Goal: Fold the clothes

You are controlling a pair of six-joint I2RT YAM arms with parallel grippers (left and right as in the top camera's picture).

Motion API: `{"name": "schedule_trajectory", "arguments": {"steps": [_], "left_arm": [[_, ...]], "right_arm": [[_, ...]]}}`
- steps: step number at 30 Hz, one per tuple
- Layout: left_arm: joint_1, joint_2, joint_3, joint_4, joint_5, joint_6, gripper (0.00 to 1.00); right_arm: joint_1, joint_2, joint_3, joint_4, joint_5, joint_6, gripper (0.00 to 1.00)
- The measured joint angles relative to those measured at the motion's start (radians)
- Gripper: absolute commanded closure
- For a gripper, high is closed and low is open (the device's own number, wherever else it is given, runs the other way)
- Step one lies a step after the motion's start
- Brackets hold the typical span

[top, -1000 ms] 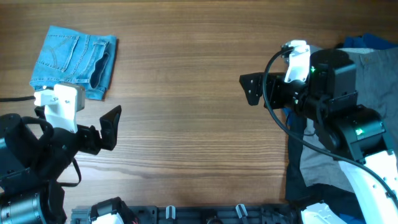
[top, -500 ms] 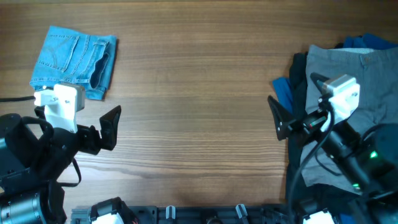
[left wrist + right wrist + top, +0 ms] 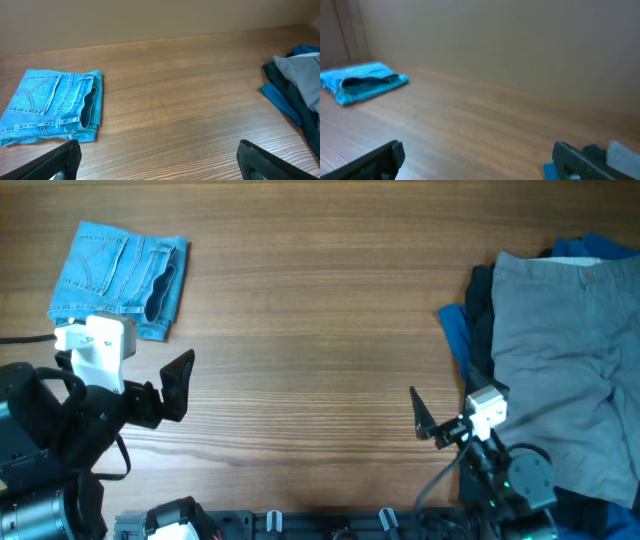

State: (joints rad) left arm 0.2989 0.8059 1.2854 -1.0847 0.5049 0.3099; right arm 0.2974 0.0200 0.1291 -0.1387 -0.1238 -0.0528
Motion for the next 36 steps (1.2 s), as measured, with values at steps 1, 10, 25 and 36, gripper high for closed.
{"name": "schedule_trajectory", "arguments": {"steps": [1, 10, 25, 36], "left_arm": [[0.000, 0.000, 0.000, 0.000, 0.000, 0.000, 0.00], [0.000, 0.000, 0.000, 0.000, 0.000, 0.000, 0.00], [0.000, 0.000, 0.000, 0.000, 0.000, 0.000, 0.00], [-0.082, -0.051, -0.018, 0.037, -0.008, 0.000, 0.00]], "right_arm": [[0.000, -0.001, -0.043, 0.064, 0.002, 0.017, 0.00], [0.000, -0.004, -0.123, 0.140, 0.013, 0.112, 0.00], [0.000, -0.005, -0.123, 0.140, 0.014, 0.117, 0.00], [0.000, -0.005, -0.123, 0.140, 0.014, 0.117, 0.00]]}}
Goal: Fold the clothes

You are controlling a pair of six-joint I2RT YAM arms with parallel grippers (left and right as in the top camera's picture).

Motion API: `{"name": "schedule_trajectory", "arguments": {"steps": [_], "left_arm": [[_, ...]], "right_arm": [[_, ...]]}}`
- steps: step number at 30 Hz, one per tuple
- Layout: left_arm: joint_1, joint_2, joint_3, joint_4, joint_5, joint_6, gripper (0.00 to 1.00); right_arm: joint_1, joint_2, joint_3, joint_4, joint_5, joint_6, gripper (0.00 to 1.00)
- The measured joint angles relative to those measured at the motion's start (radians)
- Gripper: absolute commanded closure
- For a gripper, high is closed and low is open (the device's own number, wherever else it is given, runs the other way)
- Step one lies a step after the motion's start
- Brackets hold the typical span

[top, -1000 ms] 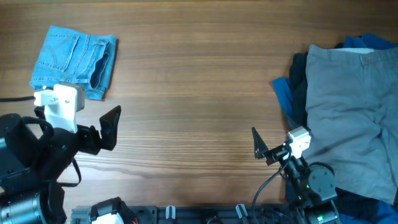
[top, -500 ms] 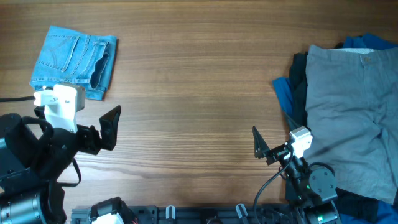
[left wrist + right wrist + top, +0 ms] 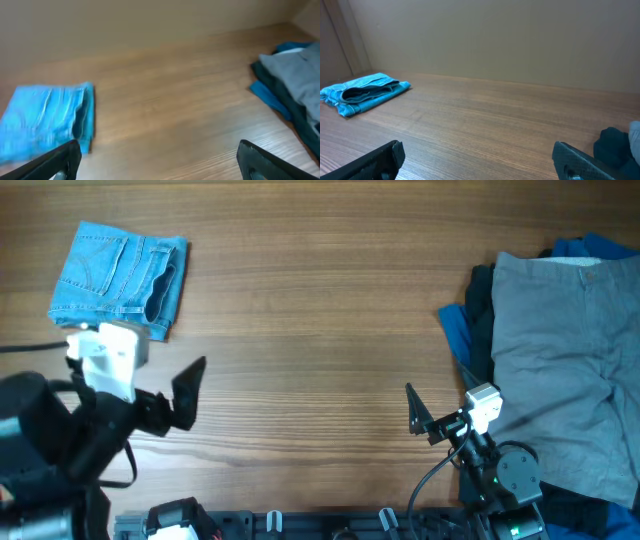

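Note:
Light-blue denim shorts point(image 3: 120, 275) lie folded at the table's far left, also in the left wrist view point(image 3: 47, 117) and small in the right wrist view point(image 3: 362, 92). At the right edge sits a pile of unfolded clothes with grey shorts point(image 3: 560, 370) on top, a blue garment point(image 3: 455, 330) and a dark one point(image 3: 483, 310) under them. My left gripper point(image 3: 178, 402) hangs open near the front left, below the denim shorts, holding nothing. My right gripper point(image 3: 428, 420) is open at the front, just left of the pile, also holding nothing.
The wooden table point(image 3: 320, 310) stretches bare between the denim shorts and the pile. A plain wall backs the table in the wrist views. Cables and the arm bases line the front edge.
My left arm has shifted slightly right and toward the front; its view is blurred with motion. My right gripper has turned a little left. Both stay open; the clothes have not moved.

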State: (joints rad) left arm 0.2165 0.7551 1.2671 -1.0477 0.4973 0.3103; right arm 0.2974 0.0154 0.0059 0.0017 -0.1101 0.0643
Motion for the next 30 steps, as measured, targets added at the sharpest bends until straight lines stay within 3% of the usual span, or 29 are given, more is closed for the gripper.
{"name": "schedule_trajectory", "arguments": {"steps": [5, 9, 15, 21, 30], "left_arm": [[-0.040, -0.223, -0.312, 0.447, -0.001, -0.040, 0.00], [-0.040, -0.444, -0.638, 0.663, -0.004, -0.109, 0.00], [-0.040, -0.734, -1.001, 0.797, -0.015, -0.240, 0.00], [-0.042, -0.739, -1.211, 0.995, -0.007, -0.294, 0.00], [-0.055, -0.742, -1.255, 1.004, -0.002, -0.305, 0.00]], "right_arm": [[0.000, 0.000, 0.000, 0.000, 0.000, 0.000, 0.00], [0.000, 0.000, 0.000, 0.000, 0.000, 0.000, 0.00], [0.000, 0.000, 0.000, 0.000, 0.000, 0.003, 0.00], [0.000, 0.000, 0.000, 0.000, 0.000, 0.003, 0.00], [0.000, 0.000, 0.000, 0.000, 0.000, 0.003, 0.00]]}}
